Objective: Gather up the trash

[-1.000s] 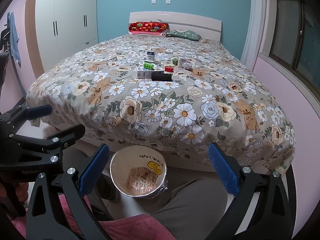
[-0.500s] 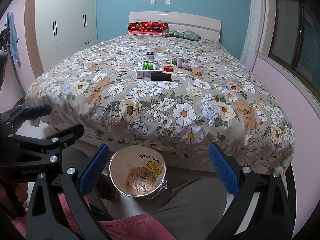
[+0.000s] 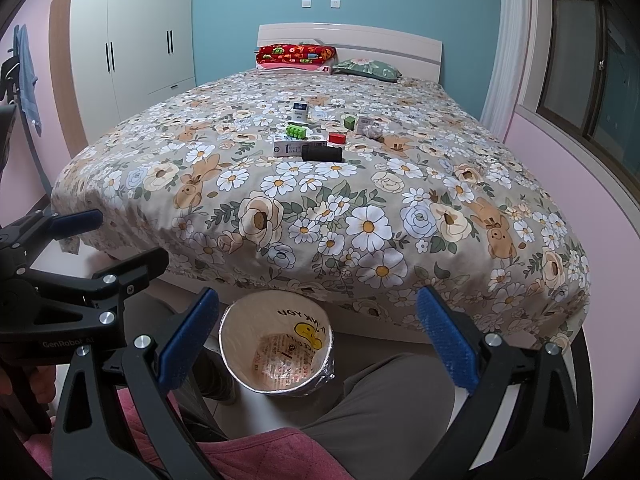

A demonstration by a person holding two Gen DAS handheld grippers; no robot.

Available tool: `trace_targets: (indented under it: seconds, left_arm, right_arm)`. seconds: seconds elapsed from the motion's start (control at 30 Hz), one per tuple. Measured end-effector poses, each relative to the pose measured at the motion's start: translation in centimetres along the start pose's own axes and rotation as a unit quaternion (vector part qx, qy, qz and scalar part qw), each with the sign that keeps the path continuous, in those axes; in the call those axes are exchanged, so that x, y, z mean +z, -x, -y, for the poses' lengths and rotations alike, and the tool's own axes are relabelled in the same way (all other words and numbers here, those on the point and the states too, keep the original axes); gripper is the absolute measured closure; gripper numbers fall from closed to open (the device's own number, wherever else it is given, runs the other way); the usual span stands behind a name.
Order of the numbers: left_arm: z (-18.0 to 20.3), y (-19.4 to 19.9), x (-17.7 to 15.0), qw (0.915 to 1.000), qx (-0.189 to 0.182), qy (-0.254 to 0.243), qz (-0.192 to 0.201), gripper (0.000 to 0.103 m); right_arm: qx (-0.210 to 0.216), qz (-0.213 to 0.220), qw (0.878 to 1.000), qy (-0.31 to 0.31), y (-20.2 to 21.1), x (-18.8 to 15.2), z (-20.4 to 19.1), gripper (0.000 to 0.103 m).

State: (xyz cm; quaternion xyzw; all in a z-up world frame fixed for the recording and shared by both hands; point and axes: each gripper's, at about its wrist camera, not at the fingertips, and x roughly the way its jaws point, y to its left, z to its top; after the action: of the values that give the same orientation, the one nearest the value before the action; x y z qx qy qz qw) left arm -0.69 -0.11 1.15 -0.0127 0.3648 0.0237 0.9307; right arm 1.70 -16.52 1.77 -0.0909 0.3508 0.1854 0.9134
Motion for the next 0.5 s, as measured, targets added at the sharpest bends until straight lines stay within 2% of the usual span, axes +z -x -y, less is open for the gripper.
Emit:
trace_targets:
  seconds: [0.5]
  left_arm:
    - [-0.19, 0.0, 0.03, 1.0, 0.001, -0.001, 0.002, 0.003]
  right_arm:
    - [0.0, 0.002, 1.0, 0.0, 0.0, 0.04, 0.1, 0.006]
